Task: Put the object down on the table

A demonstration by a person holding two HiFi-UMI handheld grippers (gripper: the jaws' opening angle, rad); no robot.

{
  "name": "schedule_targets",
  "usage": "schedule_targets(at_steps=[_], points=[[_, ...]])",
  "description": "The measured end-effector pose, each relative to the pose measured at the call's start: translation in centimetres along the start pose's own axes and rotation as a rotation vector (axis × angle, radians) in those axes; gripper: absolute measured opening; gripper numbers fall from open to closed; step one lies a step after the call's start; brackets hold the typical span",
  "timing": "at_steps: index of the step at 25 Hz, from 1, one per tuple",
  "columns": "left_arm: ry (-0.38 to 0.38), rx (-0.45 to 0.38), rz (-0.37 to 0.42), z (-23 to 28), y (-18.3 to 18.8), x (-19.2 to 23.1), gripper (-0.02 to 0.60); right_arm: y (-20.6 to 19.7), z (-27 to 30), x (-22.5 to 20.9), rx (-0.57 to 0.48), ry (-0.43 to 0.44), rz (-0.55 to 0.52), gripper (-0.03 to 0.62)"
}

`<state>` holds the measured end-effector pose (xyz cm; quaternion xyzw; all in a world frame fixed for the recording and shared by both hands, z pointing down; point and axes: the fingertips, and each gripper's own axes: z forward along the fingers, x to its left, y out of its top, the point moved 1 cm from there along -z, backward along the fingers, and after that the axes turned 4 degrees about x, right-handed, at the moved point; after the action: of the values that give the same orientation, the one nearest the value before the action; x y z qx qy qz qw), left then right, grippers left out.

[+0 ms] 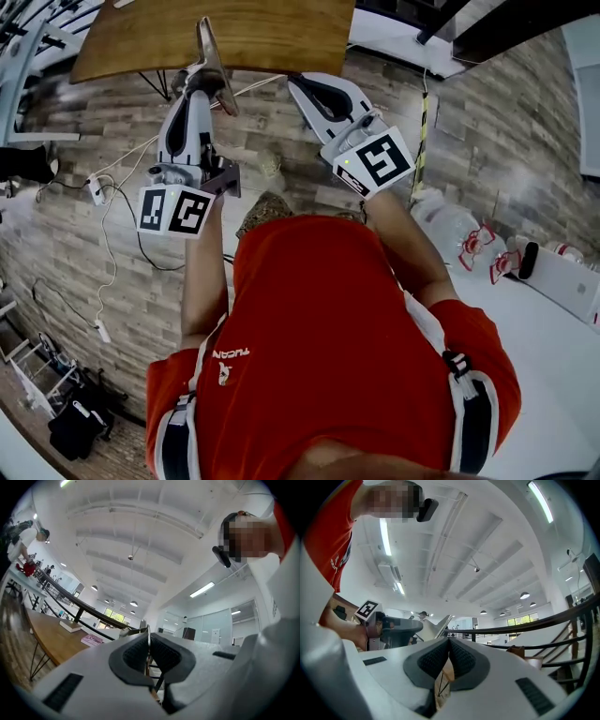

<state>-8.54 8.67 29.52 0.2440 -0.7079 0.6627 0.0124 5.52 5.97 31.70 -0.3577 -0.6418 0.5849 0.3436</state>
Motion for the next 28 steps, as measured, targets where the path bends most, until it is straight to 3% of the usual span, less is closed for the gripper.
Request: schedule_targets(at_steps=[14, 22, 28], points=[[-0.088, 0.176, -0.139, 17.6, -1.6, 16.4, 0.012, -3.2, 18.2, -12.2, 0.104, -0.140, 0.014, 0.025], [-0.077, 0.279, -0.199, 23.7, -4.8, 22.2, 0.012, -5.6, 22.5, -16.0, 0.174, -0.191, 0.024, 0.025], [-0.033, 0.351, -0.253, 26.1, -7.9, 24.3, 0.014, -8.0, 24.2, -18.1, 0.216, -0.166, 0.043, 0.025]])
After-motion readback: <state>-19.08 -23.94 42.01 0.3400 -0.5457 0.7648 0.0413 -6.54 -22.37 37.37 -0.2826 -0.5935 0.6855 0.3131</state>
